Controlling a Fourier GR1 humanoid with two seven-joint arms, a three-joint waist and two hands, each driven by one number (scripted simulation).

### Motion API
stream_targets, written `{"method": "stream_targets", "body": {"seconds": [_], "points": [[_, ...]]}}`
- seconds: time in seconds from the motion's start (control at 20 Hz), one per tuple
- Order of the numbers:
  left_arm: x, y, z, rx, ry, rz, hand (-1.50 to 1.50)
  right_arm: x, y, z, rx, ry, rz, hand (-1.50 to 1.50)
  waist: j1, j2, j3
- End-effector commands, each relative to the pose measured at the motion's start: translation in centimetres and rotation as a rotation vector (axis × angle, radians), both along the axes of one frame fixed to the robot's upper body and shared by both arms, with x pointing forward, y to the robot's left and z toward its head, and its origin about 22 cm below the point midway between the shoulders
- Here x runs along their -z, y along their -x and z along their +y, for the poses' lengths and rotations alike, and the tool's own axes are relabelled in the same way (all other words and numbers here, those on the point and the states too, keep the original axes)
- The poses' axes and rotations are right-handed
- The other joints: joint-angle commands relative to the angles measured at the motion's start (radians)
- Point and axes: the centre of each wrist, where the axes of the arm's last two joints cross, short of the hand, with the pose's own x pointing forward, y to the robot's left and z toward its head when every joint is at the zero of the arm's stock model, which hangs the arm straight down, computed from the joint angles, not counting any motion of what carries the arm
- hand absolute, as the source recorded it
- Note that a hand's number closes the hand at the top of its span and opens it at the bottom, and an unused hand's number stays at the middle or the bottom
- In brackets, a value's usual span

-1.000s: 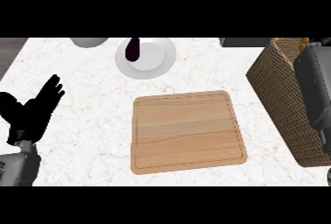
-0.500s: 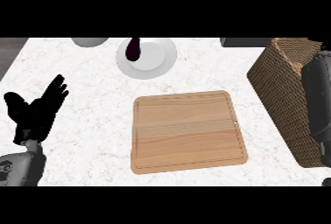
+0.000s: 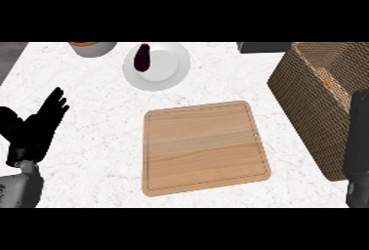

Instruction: Pick the croissant from the cutting board and place it in the basket

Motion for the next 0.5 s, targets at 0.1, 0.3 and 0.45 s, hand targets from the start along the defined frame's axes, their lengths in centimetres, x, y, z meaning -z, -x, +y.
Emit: {"method": "stream_targets", "body": {"seconds": [0.1,0.3,0.45], "points": [[0.1,0.9,0.9,-0.022,-0.005,0.007,0.0,0.5,6.5,2.6,-0.03,-0.157,-0.112,-1.5,-0.026,-0.013,0.0],[0.2,1.2,1.5,-0.019,-0.006,0.014,0.0,2.3,11.3,2.9,-0.094,-0.201,-0.053,-1.5,-0.026,-0.011,0.0],[1.3,1.7,0.4,-0.017,0.003,0.012,0.0,2.3,15.5,3.2,-0.114,-0.201,-0.024,-1.5,-0.027,-0.009,-0.001]]}}
